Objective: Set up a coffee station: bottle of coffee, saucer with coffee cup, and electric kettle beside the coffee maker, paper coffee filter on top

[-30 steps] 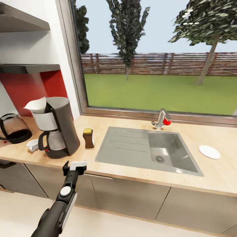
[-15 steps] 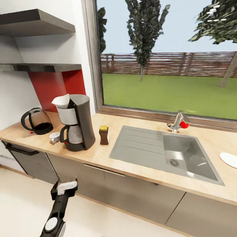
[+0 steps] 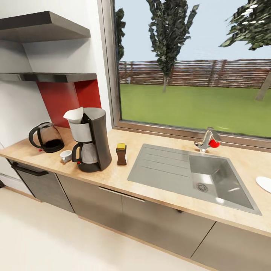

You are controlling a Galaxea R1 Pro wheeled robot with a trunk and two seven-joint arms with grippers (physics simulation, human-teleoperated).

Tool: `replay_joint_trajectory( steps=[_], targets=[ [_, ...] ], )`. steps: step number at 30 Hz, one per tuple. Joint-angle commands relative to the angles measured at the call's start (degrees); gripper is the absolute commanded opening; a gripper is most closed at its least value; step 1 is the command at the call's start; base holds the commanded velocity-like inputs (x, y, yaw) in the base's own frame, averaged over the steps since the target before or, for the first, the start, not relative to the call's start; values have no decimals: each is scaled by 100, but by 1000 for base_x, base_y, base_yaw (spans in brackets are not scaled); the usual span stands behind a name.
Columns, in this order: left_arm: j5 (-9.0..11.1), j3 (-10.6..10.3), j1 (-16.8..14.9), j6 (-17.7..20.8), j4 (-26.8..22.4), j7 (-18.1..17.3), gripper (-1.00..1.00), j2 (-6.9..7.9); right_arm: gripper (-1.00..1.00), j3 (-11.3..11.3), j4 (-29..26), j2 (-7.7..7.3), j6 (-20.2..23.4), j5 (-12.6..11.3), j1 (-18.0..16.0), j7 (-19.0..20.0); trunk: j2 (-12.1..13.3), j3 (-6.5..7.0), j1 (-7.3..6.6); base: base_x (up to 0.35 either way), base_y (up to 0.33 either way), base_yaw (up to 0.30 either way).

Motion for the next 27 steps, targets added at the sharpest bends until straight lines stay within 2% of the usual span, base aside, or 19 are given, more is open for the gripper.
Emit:
replay_joint_trajectory(
  steps=[1, 5, 14, 18, 23, 25, 27],
  targets=[
    [-55, -16, -15, 12, 789, 21, 100, -18, 100, 3, 10, 0, -29, -45, -4, -7, -11, -11, 3, 0, 0, 0],
    [-57, -36, -14, 25, 959, 21, 100, -37, 100, -4, 3, 0, -33, -51, -4, -3, -11, -11, 3, 0, 0, 0],
    [-58, -55, -8, 28, 997, 21, 100, -75, 100, -26, 5, 6, -25, -64, -4, -2, -11, -11, 3, 0, 0, -32],
    [-232, -45, -8, 28, 998, 21, 100, -94, 100, -32, 5, 4, -26, -65, -4, -8, -11, -11, 3, 0, 0, -84],
    [-357, -39, -8, 28, 998, 16, 100, -106, 100, -32, 5, 7, -23, -65, -4, -8, -11, -11, 3, 0, -3, -227],
    [-383, -82, -8, 28, 998, 10, 100, -113, 100, -32, 5, 6, -22, -65, -4, -8, -11, -11, 3, 0, -101, -256],
    [-413, -260, -5, 31, 998, 8, 100, -121, 100, -32, 5, 8, -23, -65, -4, -8, -11, -11, 3, 0, -191, -261]
  ],
)
